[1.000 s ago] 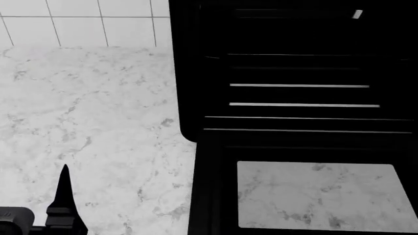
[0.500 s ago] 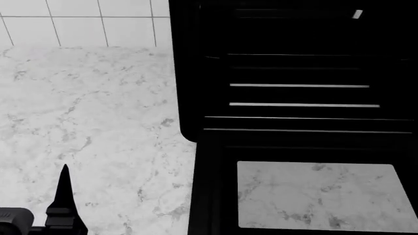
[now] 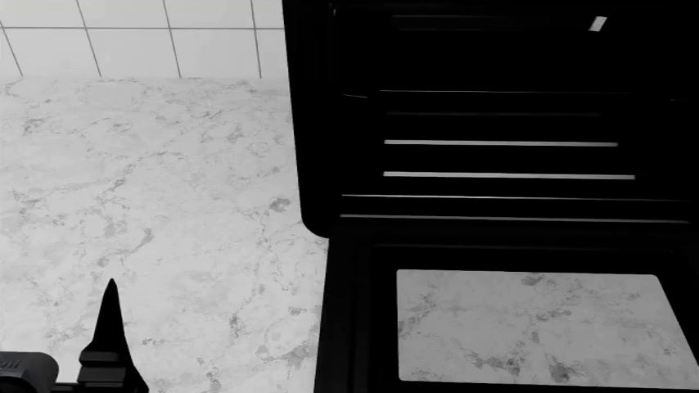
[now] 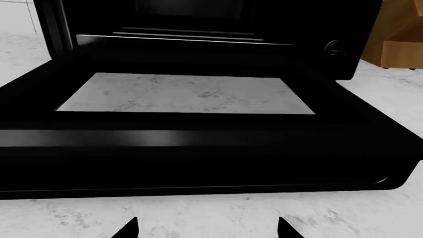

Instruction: Close the toaster oven door.

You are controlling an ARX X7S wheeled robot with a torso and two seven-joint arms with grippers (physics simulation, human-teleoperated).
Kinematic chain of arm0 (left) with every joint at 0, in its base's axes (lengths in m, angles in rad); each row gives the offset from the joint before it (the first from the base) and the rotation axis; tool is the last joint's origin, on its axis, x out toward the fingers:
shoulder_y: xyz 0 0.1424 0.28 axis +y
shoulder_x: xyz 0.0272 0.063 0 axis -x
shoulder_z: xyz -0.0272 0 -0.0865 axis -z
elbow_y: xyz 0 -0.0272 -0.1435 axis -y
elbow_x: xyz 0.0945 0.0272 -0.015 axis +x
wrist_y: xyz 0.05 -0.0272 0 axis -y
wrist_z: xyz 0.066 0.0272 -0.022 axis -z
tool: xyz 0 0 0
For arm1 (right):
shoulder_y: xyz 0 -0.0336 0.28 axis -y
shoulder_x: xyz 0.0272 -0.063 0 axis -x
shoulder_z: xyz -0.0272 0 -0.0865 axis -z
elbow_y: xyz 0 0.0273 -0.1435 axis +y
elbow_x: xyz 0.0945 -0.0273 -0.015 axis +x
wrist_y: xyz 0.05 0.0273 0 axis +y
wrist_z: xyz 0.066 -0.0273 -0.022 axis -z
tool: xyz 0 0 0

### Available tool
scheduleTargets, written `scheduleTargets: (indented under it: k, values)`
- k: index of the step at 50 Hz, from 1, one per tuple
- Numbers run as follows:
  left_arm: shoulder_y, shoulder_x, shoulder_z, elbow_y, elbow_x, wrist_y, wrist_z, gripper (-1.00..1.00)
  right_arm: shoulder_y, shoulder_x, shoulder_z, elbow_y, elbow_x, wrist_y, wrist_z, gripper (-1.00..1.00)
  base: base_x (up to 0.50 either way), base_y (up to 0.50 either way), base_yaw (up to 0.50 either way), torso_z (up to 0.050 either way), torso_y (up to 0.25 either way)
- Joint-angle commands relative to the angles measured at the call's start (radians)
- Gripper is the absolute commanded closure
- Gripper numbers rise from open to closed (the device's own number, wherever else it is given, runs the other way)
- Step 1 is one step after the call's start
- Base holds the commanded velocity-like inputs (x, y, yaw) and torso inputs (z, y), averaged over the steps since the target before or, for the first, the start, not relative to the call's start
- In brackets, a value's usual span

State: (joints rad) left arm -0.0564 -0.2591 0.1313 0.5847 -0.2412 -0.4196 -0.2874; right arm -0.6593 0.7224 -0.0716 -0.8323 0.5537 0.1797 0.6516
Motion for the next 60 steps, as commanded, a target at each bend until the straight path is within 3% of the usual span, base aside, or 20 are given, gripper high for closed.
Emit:
scheduleTargets:
  k: [1,60]
  values:
    - [0.0,-0.005,0.004,-0.004,-0.006,0.005,-0.003,-1.0,0.059,0.006,-0.025,0.011,0.009,0.045,0.007,-1.0,0.0,0.0,0.0,0.0,0.0]
    - [0.002,-0.025,0.023,-0.007,-0.021,0.02,-0.031,-1.0,0.28,-0.011,-0.118,0.116,0.014,0.131,-0.039,-1.0,0.0,0.0,0.0,0.0,0.0]
